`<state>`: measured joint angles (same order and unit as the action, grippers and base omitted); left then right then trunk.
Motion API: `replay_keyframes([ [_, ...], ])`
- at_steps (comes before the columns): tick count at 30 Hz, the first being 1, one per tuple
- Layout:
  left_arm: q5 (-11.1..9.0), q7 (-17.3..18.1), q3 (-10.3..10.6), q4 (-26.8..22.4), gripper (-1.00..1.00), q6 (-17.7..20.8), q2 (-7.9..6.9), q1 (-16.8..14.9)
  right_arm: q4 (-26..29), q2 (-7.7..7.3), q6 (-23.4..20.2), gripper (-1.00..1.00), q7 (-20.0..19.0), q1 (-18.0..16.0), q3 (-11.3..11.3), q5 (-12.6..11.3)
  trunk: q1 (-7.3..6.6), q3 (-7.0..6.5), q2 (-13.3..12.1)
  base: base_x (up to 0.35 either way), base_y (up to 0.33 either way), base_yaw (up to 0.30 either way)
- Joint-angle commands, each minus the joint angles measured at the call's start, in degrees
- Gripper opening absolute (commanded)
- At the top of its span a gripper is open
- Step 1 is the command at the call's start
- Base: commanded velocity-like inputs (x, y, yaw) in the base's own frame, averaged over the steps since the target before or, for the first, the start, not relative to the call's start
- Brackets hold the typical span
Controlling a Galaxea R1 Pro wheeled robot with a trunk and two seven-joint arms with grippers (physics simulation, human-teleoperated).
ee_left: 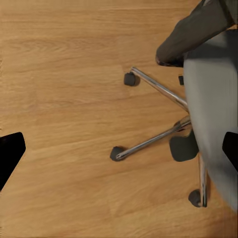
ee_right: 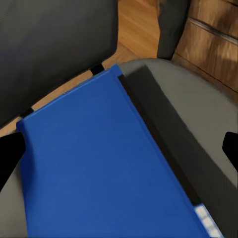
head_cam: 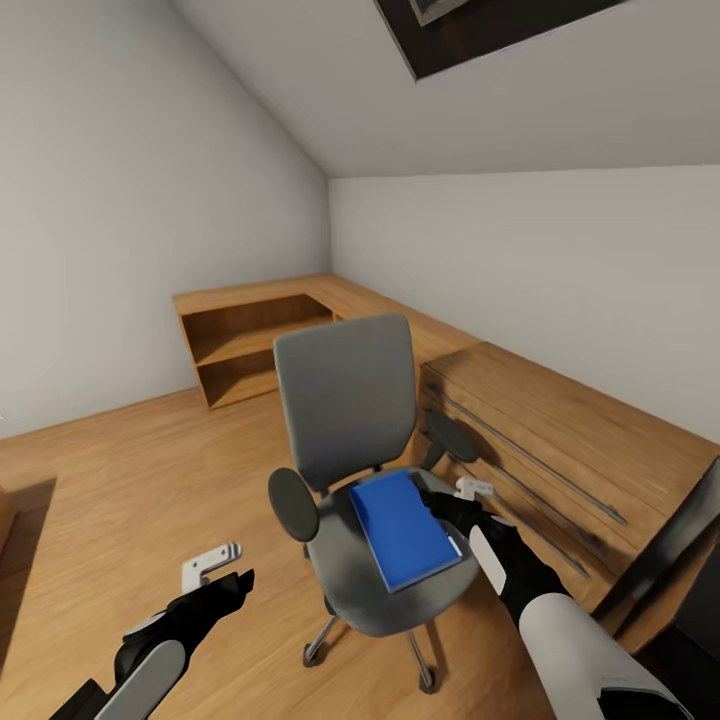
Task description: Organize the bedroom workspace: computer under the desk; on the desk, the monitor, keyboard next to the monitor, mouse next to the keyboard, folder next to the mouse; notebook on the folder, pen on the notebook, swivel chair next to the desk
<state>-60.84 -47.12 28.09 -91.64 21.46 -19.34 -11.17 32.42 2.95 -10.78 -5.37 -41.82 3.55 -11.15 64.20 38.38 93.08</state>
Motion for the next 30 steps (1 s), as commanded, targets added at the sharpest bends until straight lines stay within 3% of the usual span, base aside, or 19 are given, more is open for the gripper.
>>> replay_keyframes([
  [1, -0.3, -0.4, 0.1, -0.1, 1.0, 0.1, -0.19, -0.1, 0.1, 0.06, -0.4, 1.0, -0.3, 0.0, 0.4, -0.3, 0.02, 0.06, 0.0, 0.188, 0.0, 0.0],
  [12, -0.3, -0.4, -2.9, 0.4, 1.0, 0.1, -0.96, 0.0, -0.4, 0.13, -0.8, 1.0, 0.2, 0.0, 0.3, -0.1, 0.02, 0.06, 0.0, 0.098, 0.0, 0.0],
  [14, -0.4, -0.4, -4.8, 0.4, 1.0, 0.1, -0.93, 0.0, -0.4, 0.08, -0.9, 1.0, 0.5, 0.0, 0.4, -0.2, 0.02, 0.06, 0.0, 0.013, 0.0, 0.0],
  [15, -0.5, -0.3, -7.8, 0.3, 1.0, 0.1, -0.86, 0.0, -1.7, -0.01, -1.0, 1.0, 1.1, 0.0, 0.4, -0.2, 0.24, 0.24, 0.4, 0.002, 0.0, 0.0],
  [16, -0.5, -0.3, -8.2, 0.3, 1.0, 0.1, -0.87, 0.0, -2.2, -0.01, -1.0, 1.0, 1.1, 0.0, 0.4, -0.2, 0.46, 0.42, 0.8, 0.001, 0.0, 0.0],
  [19, -0.5, -0.3, -8.6, 0.3, 1.0, 0.2, -0.8, -0.1, -2.9, 0.04, -1.0, 1.0, 1.2, 0.0, 0.4, -0.3, 1.12, 0.95, 2.0, 0.0, 0.0, 0.0],
  [30, -0.6, 0.0, -8.3, 1.8, 1.0, 0.2, -0.7, -0.1, -3.1, 0.04, -1.1, 1.0, 1.2, 0.0, 0.3, -0.4, 1.12, 0.95, 2.0, 0.117, 0.0, 0.0],
])
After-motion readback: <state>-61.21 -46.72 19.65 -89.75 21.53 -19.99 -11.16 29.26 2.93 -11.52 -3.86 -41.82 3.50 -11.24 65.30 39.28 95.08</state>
